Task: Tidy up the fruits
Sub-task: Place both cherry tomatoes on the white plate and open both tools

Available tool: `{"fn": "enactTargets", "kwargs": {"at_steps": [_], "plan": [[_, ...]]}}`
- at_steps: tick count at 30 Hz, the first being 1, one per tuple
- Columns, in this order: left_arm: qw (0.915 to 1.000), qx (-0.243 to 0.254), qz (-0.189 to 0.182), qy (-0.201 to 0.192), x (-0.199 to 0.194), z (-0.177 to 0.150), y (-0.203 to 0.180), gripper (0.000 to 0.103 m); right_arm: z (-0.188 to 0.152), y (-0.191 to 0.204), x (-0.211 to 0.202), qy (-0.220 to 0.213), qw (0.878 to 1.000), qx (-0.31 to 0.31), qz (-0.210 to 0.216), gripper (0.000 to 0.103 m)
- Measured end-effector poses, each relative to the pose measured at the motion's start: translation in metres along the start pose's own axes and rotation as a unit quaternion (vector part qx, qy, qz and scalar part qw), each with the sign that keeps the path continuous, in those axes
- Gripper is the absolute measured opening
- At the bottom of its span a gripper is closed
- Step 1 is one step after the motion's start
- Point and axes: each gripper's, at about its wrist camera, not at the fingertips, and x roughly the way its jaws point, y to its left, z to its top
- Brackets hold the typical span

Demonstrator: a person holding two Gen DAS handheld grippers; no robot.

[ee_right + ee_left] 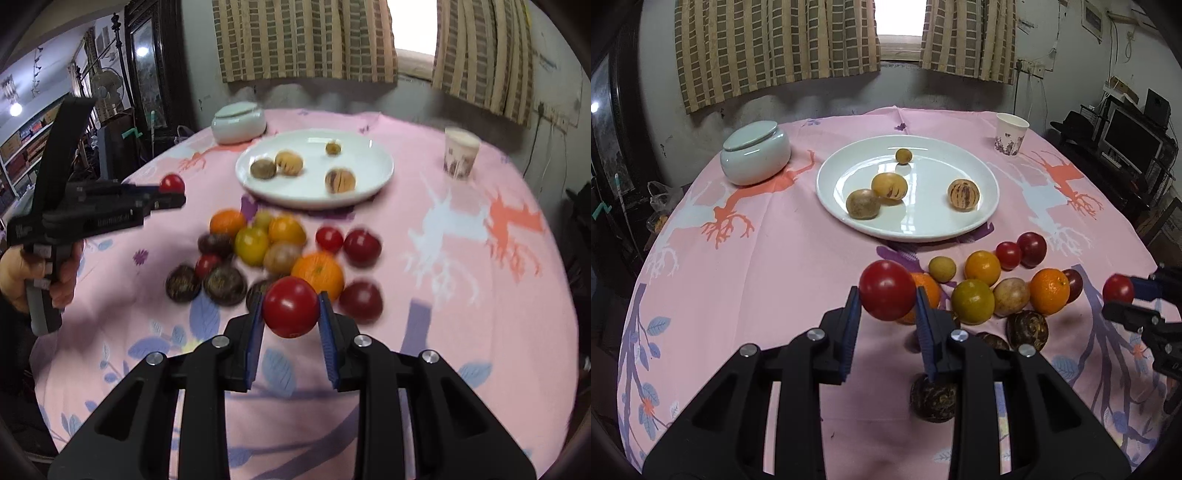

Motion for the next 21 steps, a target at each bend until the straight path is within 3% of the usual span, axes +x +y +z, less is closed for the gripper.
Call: {"fn": "enactTargets", "kwargs": {"at_steps": [6, 11, 21], "plan": [[0.9998, 0.004, -0.016, -0.006, 0.024, 0.034, -0.008, 0.029, 0.064, -0.005, 0.028, -0.028, 0.999, -0.037, -0.009, 0.029], [0.9999, 0.003, 0.004, 0.013, 0.067, 0.062, -0.011, 0.029, 0.101, -0.014, 0.082, -0.008, 1.000, -0.030, -0.004, 0.029], [0.9991, -0.008, 0.009, 0.041, 0.112, 0.078, 0.000, 0.032, 0.118, -0.026, 0.143, 0.048, 0.999, 0.002, 0.019, 0.030]]}}
